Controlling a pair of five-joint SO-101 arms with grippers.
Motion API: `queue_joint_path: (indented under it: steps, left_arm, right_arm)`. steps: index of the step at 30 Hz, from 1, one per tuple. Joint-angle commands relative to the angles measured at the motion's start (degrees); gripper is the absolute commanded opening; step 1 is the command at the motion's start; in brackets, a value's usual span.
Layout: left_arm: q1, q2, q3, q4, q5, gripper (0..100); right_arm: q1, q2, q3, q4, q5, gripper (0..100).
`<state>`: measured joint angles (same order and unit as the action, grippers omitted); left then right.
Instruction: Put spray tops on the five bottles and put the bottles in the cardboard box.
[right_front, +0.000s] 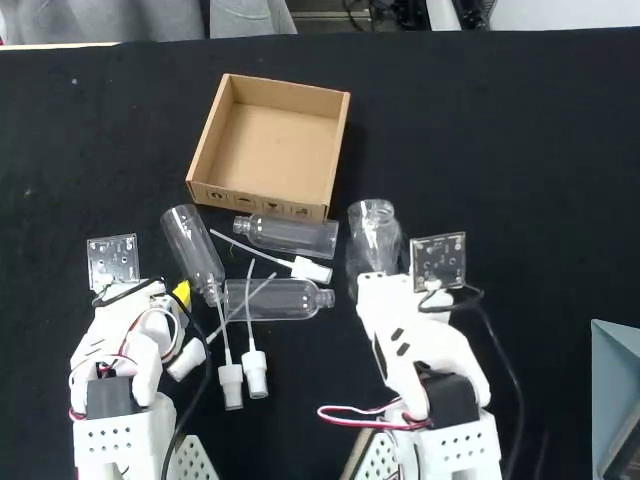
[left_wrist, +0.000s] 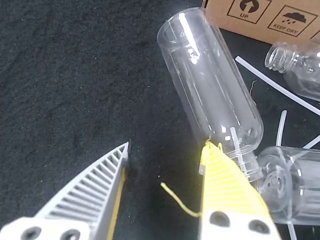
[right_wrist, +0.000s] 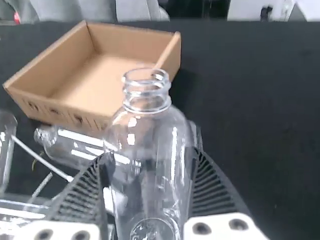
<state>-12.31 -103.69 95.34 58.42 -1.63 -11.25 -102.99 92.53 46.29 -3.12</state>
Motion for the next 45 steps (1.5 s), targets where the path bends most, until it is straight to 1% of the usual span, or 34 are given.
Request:
queue_joint_path:
  steps: [1,5,13,18,22,25,31,35,37,40,45]
  left_arm:
    - [-1.01,-0.62,-2.86,1.76,-0.44,22]
    - [-1.01,-0.62,-5.05,5.01,-0.53,22]
    - [-1.10,-0.62,-7.34,5.98,-0.53,22]
    - [-1.10,-0.62,-11.74,9.05,-0.62,22]
    - [-0.75,-0.62,-13.32,9.76,-7.30,22]
    - [-0.48,-0.62,-14.73,9.76,-9.49,22]
    - [-0.40,0.00,-20.09,9.85,-9.67,22]
    - [-0.22,0.00,-21.14,9.85,-10.20,21]
    - [1.36,0.00,-20.70,10.99,-11.78,21]
    - [4.62,0.00,-20.79,13.71,-12.31,21]
    - [5.76,0.09,-20.97,14.15,-13.27,21]
  right_arm:
    - [2.11,-5.58,0.92,0.00,0.26,2.8]
    - [2.29,-5.58,3.12,-0.26,0.53,2.8]
    - [11.69,-5.58,3.56,-0.18,0.62,2.8]
    - [14.86,-5.58,3.82,0.09,0.62,2.8]
    - [16.53,-5.58,3.82,0.62,0.62,2.8]
    - [17.41,-5.58,3.82,1.14,0.62,2.8]
    - [17.67,-5.58,3.82,1.23,0.62,2.8]
    - [17.67,-5.58,3.82,1.23,0.62,2.9]
    - [17.67,-5.58,3.82,1.23,0.62,2.9]
    - [17.67,-5.58,3.82,1.23,0.62,3.0]
    - [17.67,-5.58,3.82,1.23,0.62,3.1]
